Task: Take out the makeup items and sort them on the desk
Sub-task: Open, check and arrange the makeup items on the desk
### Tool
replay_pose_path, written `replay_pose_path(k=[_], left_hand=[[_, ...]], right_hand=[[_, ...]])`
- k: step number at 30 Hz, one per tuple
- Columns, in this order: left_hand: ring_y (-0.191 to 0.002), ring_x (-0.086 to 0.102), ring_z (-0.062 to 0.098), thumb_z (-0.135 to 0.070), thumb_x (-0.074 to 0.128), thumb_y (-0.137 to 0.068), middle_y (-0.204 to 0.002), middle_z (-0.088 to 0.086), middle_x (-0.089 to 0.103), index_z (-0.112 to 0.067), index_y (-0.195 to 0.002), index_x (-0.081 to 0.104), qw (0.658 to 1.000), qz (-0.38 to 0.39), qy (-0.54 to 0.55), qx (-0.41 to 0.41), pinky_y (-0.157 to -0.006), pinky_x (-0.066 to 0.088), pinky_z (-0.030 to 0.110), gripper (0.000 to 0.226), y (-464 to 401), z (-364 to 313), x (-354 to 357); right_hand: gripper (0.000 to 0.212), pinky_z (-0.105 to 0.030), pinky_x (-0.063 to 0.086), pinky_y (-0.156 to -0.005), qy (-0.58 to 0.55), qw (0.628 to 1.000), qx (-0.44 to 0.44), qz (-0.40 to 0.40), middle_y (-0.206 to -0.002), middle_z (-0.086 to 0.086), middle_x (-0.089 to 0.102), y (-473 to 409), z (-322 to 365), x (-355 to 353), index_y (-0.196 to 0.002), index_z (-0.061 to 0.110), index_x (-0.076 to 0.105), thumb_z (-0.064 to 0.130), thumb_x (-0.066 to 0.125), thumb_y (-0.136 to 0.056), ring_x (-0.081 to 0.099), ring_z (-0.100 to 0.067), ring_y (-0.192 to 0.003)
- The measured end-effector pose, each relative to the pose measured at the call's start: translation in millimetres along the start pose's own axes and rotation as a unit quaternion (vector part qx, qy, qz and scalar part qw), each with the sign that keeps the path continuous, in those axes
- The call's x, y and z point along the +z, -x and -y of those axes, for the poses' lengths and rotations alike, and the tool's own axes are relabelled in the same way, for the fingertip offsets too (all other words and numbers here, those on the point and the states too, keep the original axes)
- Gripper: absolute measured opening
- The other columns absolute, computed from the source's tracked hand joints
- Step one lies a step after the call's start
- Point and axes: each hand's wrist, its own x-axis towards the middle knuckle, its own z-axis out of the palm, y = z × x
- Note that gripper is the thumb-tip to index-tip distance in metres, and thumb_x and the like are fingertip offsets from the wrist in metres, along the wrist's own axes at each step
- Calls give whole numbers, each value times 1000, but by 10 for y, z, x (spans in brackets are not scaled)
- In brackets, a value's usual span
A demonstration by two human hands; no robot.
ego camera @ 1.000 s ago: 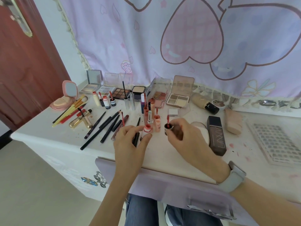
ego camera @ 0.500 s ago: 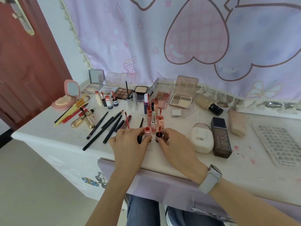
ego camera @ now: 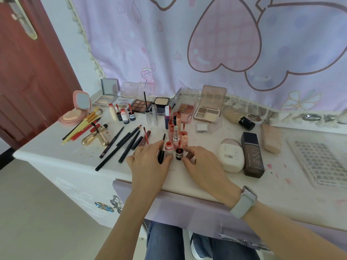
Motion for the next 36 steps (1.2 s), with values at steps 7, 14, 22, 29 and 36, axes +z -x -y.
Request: replay_pose_path(k=[7, 14, 22, 29, 36], left_hand=[[-106, 52, 24, -11, 70, -79, -110, 5, 61, -12, -110, 64, 988, -92, 92, 82, -90, 33, 33, 31, 306, -147, -17], [-101, 52, 12, -26, 50, -85, -104, 2, 63, -10, -107, 65, 973, -21, 139, 185, -89, 42, 25, 31, 565, -419, 231], [-101, 59, 20, -45, 42, -82, -107, -5, 67, -16, -109, 66, 978, 66, 9, 199, -85, 42, 34, 46, 552, -544, 386], [-117, 40, 10, -64, 48, -77, -121, -12, 54, -23, -135, 40, 982, 93, 27, 165, -96, 20, 25, 71, 554, -615, 506], [-109, 46, 15, -63, 62, -68, -121, -3, 50, -16, -142, 30, 985, 82, 62, 142, -93, 28, 25, 93, 576, -726, 529]], right_hand=[[24, -9, 38, -67, -63, 996, -33, -53, -87, 20, 56, 279, -99, -334, -112, 23, 60, 20, 54, -90, 53, -2, -72], [39, -38, 33, -91, 204, 975, -73, -55, -121, 1, 58, 158, -430, -843, -123, 18, 56, 35, 56, -87, 46, -23, -115], [73, -43, 24, -94, 357, 924, -20, 138, -136, -2, 46, -218, -723, -930, -140, 33, 26, 70, 18, -78, 29, -24, -125], [81, -27, 28, -87, 128, 988, -3, 81, -122, 0, 35, -158, -645, -955, -140, 23, 30, 63, 56, -75, 38, -16, -106], [21, -15, 45, -58, -143, 985, 94, 21, -82, 7, 62, -5, -513, -1000, -91, 23, 58, 36, 68, -77, 57, -6, -68]])
